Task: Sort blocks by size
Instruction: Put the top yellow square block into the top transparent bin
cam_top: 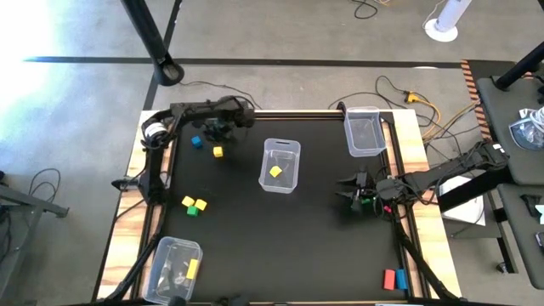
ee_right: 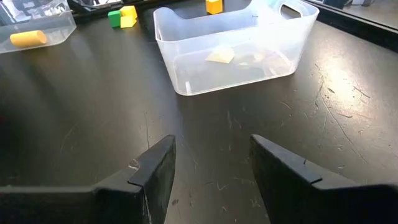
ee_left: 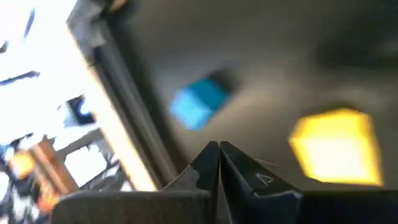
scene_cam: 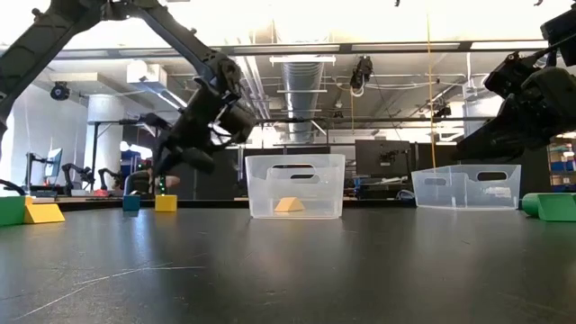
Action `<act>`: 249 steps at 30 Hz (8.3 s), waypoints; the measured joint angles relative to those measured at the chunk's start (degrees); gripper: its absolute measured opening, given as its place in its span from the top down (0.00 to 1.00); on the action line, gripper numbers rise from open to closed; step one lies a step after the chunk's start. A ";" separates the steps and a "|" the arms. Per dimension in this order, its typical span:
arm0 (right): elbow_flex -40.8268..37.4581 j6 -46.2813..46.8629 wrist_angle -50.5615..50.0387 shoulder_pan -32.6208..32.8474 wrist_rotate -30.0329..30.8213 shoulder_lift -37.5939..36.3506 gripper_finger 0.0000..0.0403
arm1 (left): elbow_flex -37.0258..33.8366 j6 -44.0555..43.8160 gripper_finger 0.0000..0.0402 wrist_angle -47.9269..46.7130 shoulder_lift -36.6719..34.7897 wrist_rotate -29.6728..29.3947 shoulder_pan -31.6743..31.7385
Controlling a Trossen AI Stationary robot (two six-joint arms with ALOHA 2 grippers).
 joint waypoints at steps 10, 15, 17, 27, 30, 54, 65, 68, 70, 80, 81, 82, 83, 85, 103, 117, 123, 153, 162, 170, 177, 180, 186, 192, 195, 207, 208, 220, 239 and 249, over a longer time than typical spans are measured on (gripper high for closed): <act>0.00 1.05 -1.02 0.00 0.00 0.01 0.52 | -3.08 -2.86 1.00 3.23 0.11 -1.06 7.16; 0.00 1.01 -1.21 0.00 0.00 0.00 0.52 | -4.50 -3.15 1.00 3.27 0.11 -0.11 9.27; -0.01 1.03 -1.74 0.00 0.00 0.00 0.52 | -5.14 -3.34 1.00 4.25 0.11 0.03 9.78; -0.01 1.02 -2.36 0.00 0.00 0.00 0.52 | -4.80 -2.93 1.00 5.70 0.15 3.13 11.16; 0.00 0.82 -2.34 0.00 0.00 0.00 0.52 | -4.52 -1.54 1.00 5.81 0.15 6.40 11.80; 0.00 -0.50 -2.29 0.00 0.02 0.00 0.52 | -2.90 2.14 1.00 7.36 0.17 14.06 17.30; 0.00 -0.52 -2.31 0.00 0.02 0.02 0.52 | -2.84 3.56 1.00 7.17 0.17 17.92 19.95; 0.00 -0.52 -2.31 0.00 0.02 0.00 0.52 | -2.84 5.05 1.00 7.27 0.17 20.04 20.16; 0.00 -0.50 -2.31 0.00 0.02 0.00 0.52 | -2.84 5.05 1.00 7.27 0.17 20.14 20.63; -0.01 -0.61 -2.33 0.00 0.02 0.00 0.52 | -1.51 10.67 1.00 6.37 0.17 26.44 20.97; 0.00 -0.61 -2.35 0.00 0.02 0.00 0.52 | -0.85 11.58 1.00 5.61 0.17 26.97 20.58; -0.01 -0.63 -2.32 -0.01 0.02 0.00 0.52 | -0.08 12.42 1.00 5.05 0.17 27.51 20.11; 0.00 -0.67 -2.34 0.00 0.02 0.00 0.52 | 0.82 13.19 1.00 4.55 0.17 27.60 19.53; 0.00 -0.99 -2.33 -0.02 0.04 0.00 0.52 | 2.99 14.25 1.00 2.90 0.16 27.65 18.40; 0.00 5.04 -4.44 0.00 -0.02 1.53 0.52 | 0.24 6.54 1.00 -0.99 2.06 20.37 19.31; 0.00 5.62 -4.48 0.00 0.00 3.78 0.52 | 0.20 11.70 1.00 2.33 3.49 21.94 19.78; 0.00 5.57 -4.48 0.00 0.02 3.78 0.52 | 0.18 15.76 1.00 2.34 1.72 24.70 18.34; 0.00 5.57 -3.77 0.00 0.11 3.74 0.52 | -5.33 -1.42 0.47 13.12 -5.46 28.10 3.16; 0.00 5.60 -3.58 0.00 0.07 3.74 0.52 | -9.09 -6.65 0.35 16.65 -5.51 28.31 5.75; 0.00 5.31 -3.54 0.00 0.04 3.74 0.52 | -10.84 -9.05 0.37 24.77 -5.48 27.97 6.52; 0.00 2.95 -3.34 0.00 0.02 3.74 0.52 | -11.08 -9.61 0.47 22.63 -5.05 29.97 6.36; 0.00 2.72 -3.34 0.00 0.02 3.74 0.52 | -11.10 -7.39 0.49 22.60 -5.05 30.05 5.92; 0.00 2.50 -3.34 0.00 0.02 3.74 0.52 | -11.10 -4.09 0.46 22.47 -5.05 30.18 4.64; 0.00 2.36 -3.34 0.00 0.02 3.74 0.52 | -11.27 -4.69 0.45 22.78 -5.05 28.54 4.21; 0.00 2.48 -3.34 0.00 0.02 3.74 0.52 | -11.57 -6.71 0.49 22.76 -5.05 27.12 4.29; 0.00 2.40 -3.34 0.00 0.02 3.74 0.52 | -12.13 -4.69 0.71 22.30 -5.61 27.01 2.83; 0.00 2.40 -3.34 0.00 0.02 3.74 0.52 | -12.13 -3.61 0.71 21.92 -6.15 26.95 2.23; 0.00 2.38 -3.28 0.00 0.04 3.74 0.52 | -11.21 -5.92 0.71 6.03 -23.14 22.48 -18.25; 7.59 -31.13 24.60 14.12 -2.45 12.31 0.56 | -22.36 -7.96 0.71 66.51 -31.19 5.59 -60.92; 27.22 -44.69 25.29 19.03 18.33 39.18 0.56 | -45.36 2.72 0.71 121.56 -29.63 6.42 -58.31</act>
